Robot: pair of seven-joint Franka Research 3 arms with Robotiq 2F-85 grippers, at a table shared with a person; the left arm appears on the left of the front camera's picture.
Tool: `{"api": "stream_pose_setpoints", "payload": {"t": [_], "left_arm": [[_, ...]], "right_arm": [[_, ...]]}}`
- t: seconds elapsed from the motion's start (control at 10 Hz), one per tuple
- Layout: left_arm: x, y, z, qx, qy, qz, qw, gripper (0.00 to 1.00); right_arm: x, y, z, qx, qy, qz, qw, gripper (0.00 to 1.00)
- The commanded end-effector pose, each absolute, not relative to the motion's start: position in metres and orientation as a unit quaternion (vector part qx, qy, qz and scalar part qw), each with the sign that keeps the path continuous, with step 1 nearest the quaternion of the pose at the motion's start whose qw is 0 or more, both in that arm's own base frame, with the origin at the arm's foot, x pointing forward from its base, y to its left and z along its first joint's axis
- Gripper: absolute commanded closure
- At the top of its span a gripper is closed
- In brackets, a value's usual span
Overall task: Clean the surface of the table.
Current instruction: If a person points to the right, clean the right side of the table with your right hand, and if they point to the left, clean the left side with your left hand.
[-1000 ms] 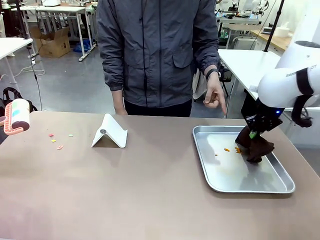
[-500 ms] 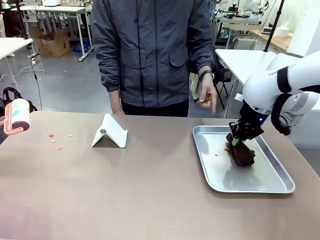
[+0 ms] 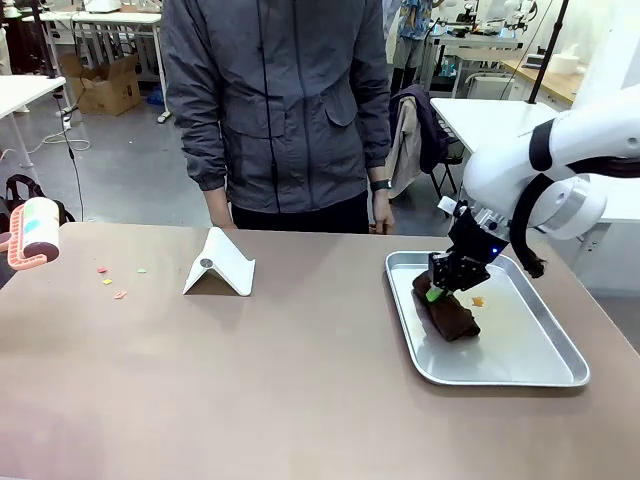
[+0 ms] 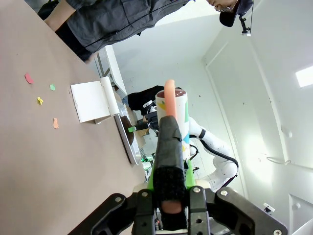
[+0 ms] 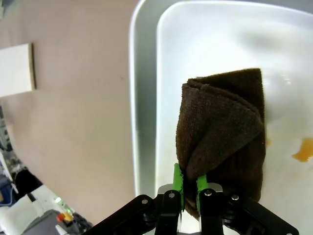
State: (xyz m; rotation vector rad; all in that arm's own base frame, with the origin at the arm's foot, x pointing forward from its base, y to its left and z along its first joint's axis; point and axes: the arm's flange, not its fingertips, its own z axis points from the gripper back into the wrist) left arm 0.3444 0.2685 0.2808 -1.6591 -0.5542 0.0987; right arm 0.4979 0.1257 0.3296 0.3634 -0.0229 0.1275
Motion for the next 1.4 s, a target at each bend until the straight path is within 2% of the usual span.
{"api": "stream_pose_setpoints", "payload": {"t": [0.0,0.5,1.3], "left_arm": [[0.34,0.267,0.284,-0.725,-0.246,0.036,0.642,0.83],[0.34,0.267,0.284,-0.725,-0.246,0.036,0.642,0.83],[0.34,0.267,0.284,-0.725,-0.246,0.036,0.642,0.83]], "right_arm": [[0.494,0.133,0.331,0.169,-0.028,0.096,0.98,0.88],[0.503,0.128,0.306,0.083,-0.003,0.077,0.994,0.88],[0.525,0.034,0.29,0.088,-0.015,-0.083,0.993,0.88]]}}
